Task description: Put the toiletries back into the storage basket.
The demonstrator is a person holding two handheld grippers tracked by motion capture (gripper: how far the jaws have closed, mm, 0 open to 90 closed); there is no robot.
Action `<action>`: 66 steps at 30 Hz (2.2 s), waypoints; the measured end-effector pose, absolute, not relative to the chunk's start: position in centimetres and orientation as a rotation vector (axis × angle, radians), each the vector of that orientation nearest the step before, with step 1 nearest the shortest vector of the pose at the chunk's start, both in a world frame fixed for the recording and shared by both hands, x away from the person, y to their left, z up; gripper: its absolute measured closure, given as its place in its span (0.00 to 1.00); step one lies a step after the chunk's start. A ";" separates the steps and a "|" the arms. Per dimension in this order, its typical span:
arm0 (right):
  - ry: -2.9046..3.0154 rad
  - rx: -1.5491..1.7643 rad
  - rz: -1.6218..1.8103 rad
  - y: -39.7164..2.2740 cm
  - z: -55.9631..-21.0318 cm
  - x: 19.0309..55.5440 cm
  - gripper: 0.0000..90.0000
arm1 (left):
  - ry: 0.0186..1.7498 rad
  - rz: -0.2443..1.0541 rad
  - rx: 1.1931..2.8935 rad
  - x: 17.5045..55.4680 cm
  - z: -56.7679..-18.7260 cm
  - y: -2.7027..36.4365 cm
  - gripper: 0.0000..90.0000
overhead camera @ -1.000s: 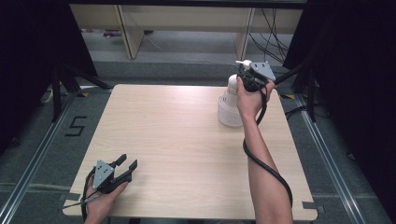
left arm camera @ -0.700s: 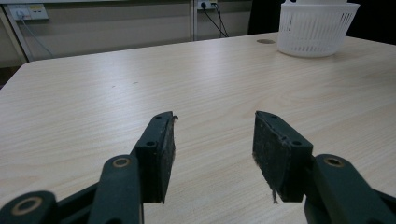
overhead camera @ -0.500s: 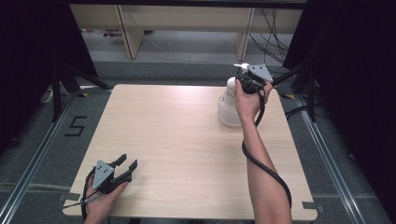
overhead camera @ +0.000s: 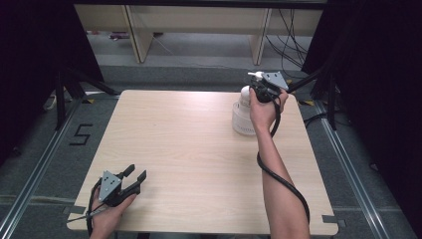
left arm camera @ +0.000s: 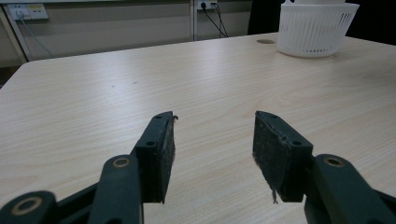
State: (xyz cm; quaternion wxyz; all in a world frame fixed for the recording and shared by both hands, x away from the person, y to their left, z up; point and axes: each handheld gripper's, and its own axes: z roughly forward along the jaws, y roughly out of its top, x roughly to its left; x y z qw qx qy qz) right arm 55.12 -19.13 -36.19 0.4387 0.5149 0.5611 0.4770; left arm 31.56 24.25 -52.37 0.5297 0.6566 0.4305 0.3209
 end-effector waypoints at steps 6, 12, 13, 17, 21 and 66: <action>1.411 1.274 1.177 -19.2 -36.5 55.2 0.67 | 1.027 0.766 1.569 31.6 -52.4 24.3 0.53; 1.417 1.265 1.177 -19.2 -36.4 55.2 0.67 | 1.026 0.768 1.570 31.6 -52.4 24.2 0.53; 1.415 1.271 1.179 -19.2 -36.5 55.2 0.67 | 1.025 0.769 1.571 31.6 -52.4 24.2 0.53; 1.416 1.267 1.174 -19.3 -36.5 55.1 0.66 | 1.024 0.769 1.572 31.6 -52.4 24.2 0.53; 1.407 1.268 1.182 -19.2 -36.6 55.0 0.66 | 1.022 0.769 1.570 31.5 -52.4 24.2 0.53; 1.542 1.263 1.163 -20.5 -36.9 49.1 0.29 | 1.022 0.778 1.581 31.5 -52.3 24.1 0.53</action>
